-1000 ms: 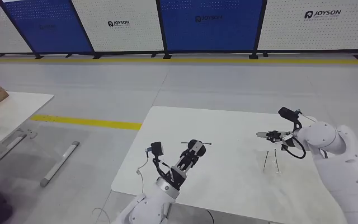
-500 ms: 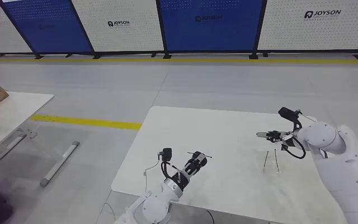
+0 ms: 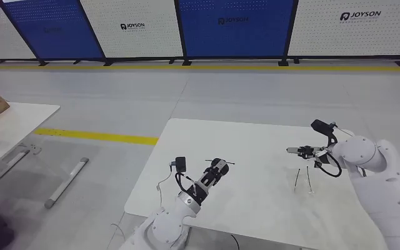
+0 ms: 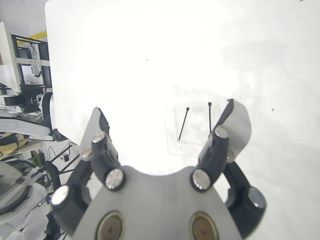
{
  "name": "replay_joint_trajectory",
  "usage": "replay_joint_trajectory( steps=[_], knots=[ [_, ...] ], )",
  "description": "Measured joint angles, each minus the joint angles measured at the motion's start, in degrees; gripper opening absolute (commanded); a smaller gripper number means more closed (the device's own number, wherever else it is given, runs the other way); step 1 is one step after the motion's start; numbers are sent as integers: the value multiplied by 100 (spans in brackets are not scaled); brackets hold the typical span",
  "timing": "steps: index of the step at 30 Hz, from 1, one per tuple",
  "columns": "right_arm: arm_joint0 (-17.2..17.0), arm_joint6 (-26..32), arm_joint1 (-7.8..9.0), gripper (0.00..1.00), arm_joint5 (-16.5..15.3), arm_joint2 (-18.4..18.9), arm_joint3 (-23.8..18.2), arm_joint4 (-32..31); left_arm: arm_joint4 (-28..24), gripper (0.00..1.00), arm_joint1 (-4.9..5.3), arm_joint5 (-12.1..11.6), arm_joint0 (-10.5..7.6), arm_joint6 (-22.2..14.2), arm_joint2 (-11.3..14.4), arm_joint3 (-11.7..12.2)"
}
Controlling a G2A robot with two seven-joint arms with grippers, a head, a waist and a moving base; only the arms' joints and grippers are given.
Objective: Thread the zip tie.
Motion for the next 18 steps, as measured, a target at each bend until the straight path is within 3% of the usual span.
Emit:
replay_joint_trajectory(
  steps=[7, 11, 15, 18],
  knots=[
    [0, 0, 0, 100, 0, 0, 0, 0, 406, 0, 31, 104, 257, 40, -156, -963],
    [0, 0, 0, 100, 0, 0, 0, 0, 592, 0, 33, 198, 367, 85, -147, -1255],
    [0, 0, 0, 100, 0, 0, 0, 0, 697, 0, 22, 362, 338, 67, -86, -1150],
    [0, 0, 0, 100, 0, 0, 0, 0, 605, 0, -19, 603, 155, 105, 70, -719]
  ],
)
